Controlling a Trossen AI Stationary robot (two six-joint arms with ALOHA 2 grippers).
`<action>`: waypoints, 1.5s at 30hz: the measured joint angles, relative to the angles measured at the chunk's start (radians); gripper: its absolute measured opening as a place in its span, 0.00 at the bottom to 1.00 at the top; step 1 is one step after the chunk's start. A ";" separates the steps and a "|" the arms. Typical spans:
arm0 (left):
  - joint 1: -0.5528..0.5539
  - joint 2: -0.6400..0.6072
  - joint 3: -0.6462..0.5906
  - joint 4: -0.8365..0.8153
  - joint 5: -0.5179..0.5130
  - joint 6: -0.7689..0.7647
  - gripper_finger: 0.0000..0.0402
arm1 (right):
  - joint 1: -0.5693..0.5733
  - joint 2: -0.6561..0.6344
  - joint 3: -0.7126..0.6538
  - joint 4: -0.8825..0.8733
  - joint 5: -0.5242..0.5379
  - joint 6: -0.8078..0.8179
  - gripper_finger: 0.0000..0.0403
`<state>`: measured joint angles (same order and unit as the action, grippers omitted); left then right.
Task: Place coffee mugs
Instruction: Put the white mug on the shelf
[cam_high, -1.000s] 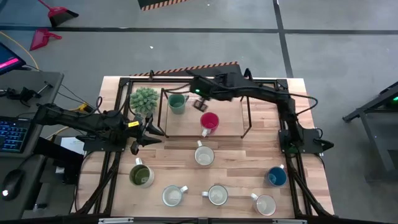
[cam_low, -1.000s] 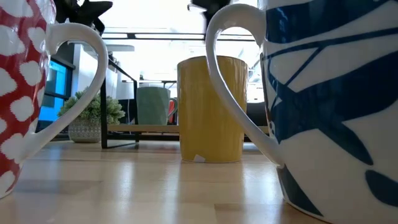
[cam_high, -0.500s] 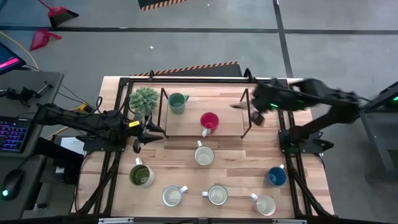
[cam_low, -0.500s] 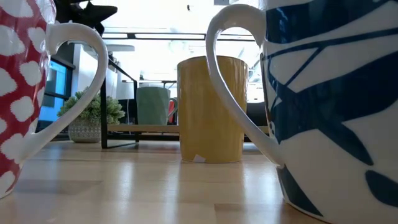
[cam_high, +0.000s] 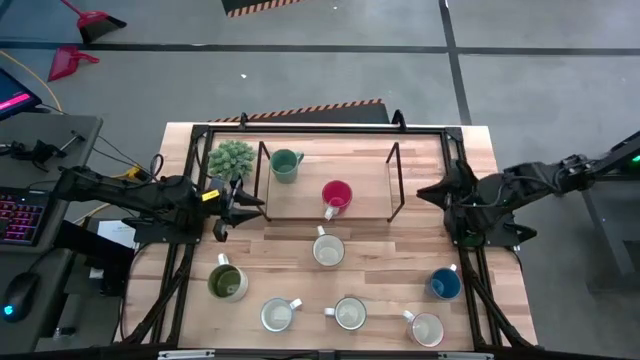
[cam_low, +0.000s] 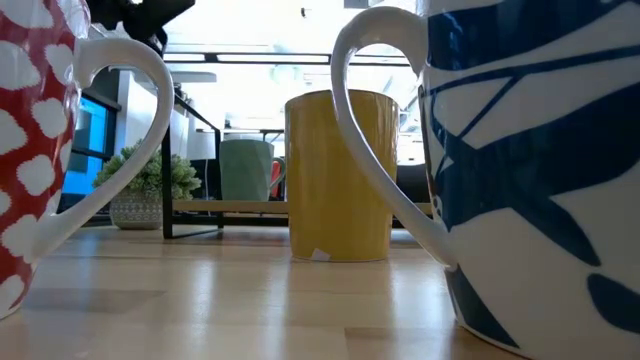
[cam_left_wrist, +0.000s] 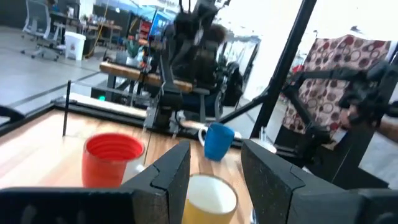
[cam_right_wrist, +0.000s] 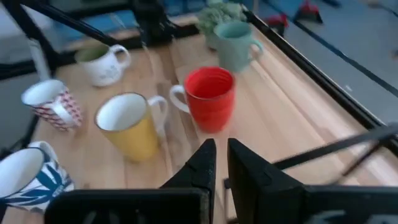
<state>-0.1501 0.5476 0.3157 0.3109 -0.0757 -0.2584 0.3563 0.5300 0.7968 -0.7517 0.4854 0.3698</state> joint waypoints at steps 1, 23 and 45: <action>0.000 0.000 0.000 0.005 0.000 0.000 0.33 | 0.005 -0.027 -0.045 0.062 0.000 -0.024 0.06; 0.000 0.000 0.000 0.190 -0.119 0.210 0.33 | 0.010 -0.120 -0.564 1.275 -0.066 -0.486 0.06; -0.004 0.337 0.806 -1.240 -0.073 -0.228 0.33 | 0.010 -0.117 -0.313 0.704 0.087 -0.257 0.16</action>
<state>-0.1546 0.8848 1.1221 -0.9288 -0.1492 -0.4869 0.3664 0.4129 0.4843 -0.0474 0.5724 0.1125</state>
